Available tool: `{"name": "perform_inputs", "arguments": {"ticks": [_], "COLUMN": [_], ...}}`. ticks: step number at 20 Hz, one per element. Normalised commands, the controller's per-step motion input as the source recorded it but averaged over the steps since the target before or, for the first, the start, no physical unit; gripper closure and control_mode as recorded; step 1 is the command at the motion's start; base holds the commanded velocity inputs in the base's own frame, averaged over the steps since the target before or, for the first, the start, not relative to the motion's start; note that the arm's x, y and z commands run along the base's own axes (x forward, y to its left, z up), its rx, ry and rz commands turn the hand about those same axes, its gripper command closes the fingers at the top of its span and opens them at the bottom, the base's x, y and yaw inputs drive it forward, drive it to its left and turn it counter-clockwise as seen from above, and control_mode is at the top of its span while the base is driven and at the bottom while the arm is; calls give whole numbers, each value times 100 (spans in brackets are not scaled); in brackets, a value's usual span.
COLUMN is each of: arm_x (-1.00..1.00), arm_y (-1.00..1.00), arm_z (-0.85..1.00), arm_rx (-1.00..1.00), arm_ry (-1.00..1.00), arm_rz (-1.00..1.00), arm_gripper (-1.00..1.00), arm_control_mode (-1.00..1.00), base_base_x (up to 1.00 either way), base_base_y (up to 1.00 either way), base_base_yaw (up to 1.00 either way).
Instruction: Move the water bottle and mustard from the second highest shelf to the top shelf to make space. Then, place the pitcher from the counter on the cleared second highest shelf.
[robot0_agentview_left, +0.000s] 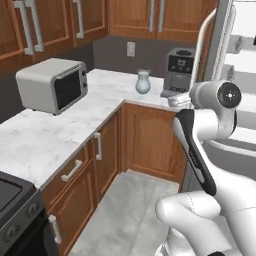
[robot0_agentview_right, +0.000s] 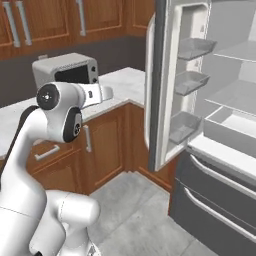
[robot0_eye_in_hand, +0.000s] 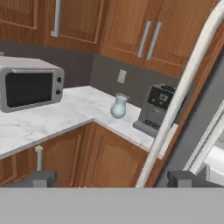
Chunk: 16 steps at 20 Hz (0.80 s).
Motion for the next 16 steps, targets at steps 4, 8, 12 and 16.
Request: {"name": "perform_inputs", "arguments": {"ticks": [4, 8, 12, 16], "arm_x": [0, 0, 0, 0], "arm_y": [0, 0, 0, 0], "arm_z": [0, 0, 0, 0], "arm_rx": [0, 0, 0, 0], "arm_ry": [0, 0, 0, 0], "arm_rz": [0, 0, 0, 0], "arm_gripper": [-100, -100, -100, -100], "arm_control_mode": [100, 100, 100, 100], "base_base_x": [82, 76, 66, 58], "base_base_y": [63, 11, 0, -3], "base_base_yaw": [16, -2, -14, -22]}}
